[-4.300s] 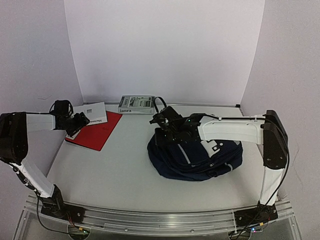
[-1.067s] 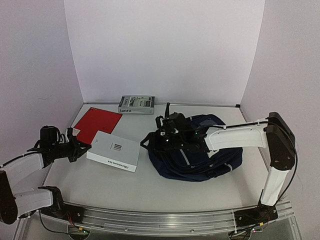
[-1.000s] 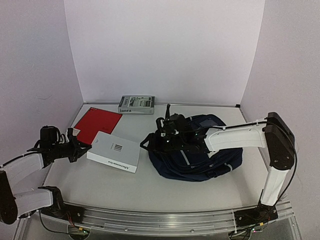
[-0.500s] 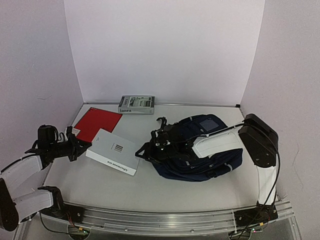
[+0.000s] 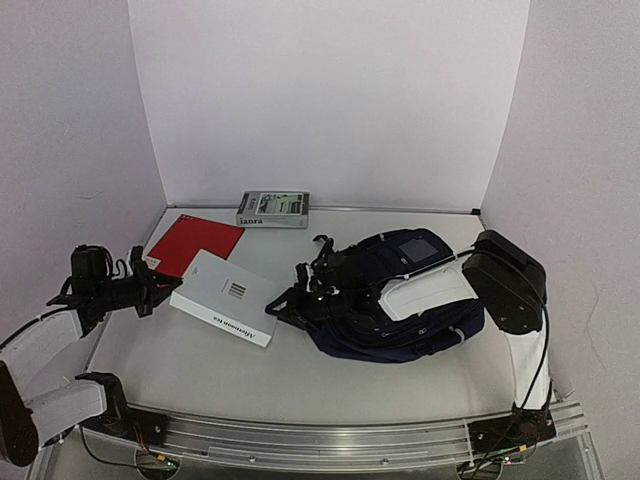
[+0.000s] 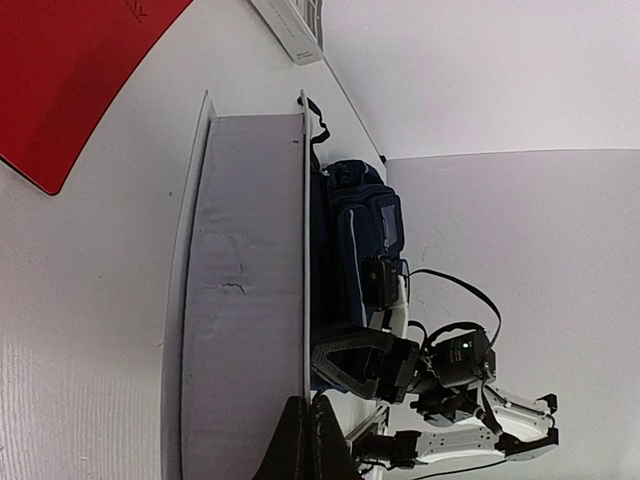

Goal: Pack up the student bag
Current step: Adjust the book at the center of the board.

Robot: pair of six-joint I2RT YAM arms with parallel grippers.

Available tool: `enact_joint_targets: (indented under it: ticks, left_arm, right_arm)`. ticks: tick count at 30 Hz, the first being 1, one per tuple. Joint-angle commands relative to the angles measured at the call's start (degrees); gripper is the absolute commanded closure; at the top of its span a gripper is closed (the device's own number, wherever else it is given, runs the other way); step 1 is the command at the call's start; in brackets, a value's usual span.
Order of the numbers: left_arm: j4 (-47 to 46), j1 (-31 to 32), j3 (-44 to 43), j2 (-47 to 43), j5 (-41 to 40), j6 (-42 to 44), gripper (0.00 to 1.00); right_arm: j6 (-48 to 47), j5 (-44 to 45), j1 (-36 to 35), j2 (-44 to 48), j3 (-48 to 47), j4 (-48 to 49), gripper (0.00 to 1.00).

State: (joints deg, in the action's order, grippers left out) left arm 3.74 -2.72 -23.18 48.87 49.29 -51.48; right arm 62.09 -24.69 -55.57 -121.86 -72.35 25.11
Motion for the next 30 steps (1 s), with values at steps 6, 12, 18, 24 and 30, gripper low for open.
enact_joint_targets:
  ticks: [6,12,18,24,30]
  left_arm:
    - [-4.73,0.41,-4.75,1.50,4.82,2.89,1.00]
    - [-7.44,2.49,-6.95,4.00,3.79,3.02,1.00]
    - [-12.60,12.08,-9.80,11.61,-2.15,3.33,1.00]
    - [-19.01,20.42,-13.63,21.78,-7.32,4.43,1.00]
    - [-28.95,29.13,-16.66,36.86,-11.44,3.00,1.00]
  right_arm:
    - [-2.99,7.71,-0.11,14.85,5.40,1.75,0.75]
    - [-6.57,10.64,-0.12,21.88,7.06,-2.14,0.74]
    - [-8.93,14.54,-0.10,25.15,7.73,-7.26,0.74]
    - [-9.66,24.13,-0.10,29.65,11.33,-16.01,0.73]
    - [-9.39,28.71,0.89,32.12,18.19,-19.54,0.71]
